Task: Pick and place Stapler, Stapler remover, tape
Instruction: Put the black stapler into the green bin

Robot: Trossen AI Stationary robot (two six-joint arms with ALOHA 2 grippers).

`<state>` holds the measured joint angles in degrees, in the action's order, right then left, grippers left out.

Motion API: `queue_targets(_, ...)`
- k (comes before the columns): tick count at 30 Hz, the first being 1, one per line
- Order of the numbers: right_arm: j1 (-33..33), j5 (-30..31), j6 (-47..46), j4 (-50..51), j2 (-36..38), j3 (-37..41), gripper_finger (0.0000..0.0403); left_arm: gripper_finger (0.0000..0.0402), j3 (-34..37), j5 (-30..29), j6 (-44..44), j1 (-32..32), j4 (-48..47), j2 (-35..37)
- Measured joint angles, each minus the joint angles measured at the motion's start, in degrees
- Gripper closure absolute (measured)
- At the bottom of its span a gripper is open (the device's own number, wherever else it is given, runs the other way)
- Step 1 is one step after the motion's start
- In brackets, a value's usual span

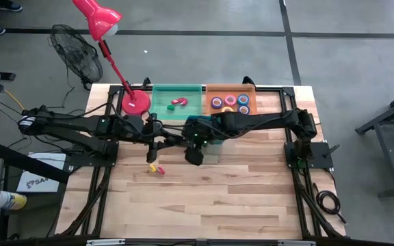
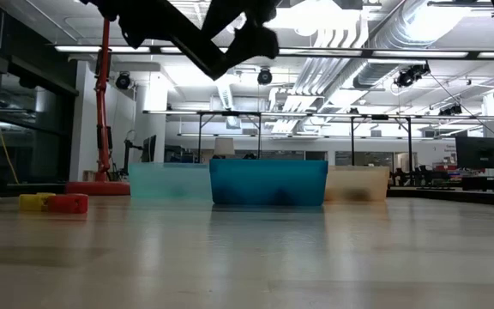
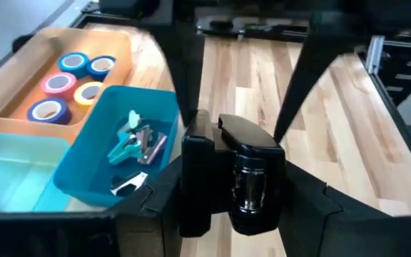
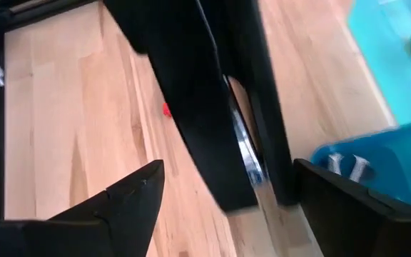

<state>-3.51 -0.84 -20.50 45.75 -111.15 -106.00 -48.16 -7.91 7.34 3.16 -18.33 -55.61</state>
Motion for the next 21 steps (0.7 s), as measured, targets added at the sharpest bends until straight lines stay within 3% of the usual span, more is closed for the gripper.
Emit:
queue_targets(9, -0.5, 3.6, -3.0, 11.0, 7.0, 0.0, 0.0105, 0.0246, 0.0, -7.8, 0.1, -0.3, -2.4, 0.1)
queue_targets(16, -0.5, 13.0, -9.5, 20.2, 12.9, 0.0, 0.0104, 0.0246, 0.0, -21.7, 2.0, -0.8, -4.5, -0.9)
queue_targets(21, -0.5, 17.9, -13.4, 23.4, 15.2, 0.0, 0.0104, 0.0246, 0.0, -20.9, 5.0, -6.6, -6.1, -3.6)
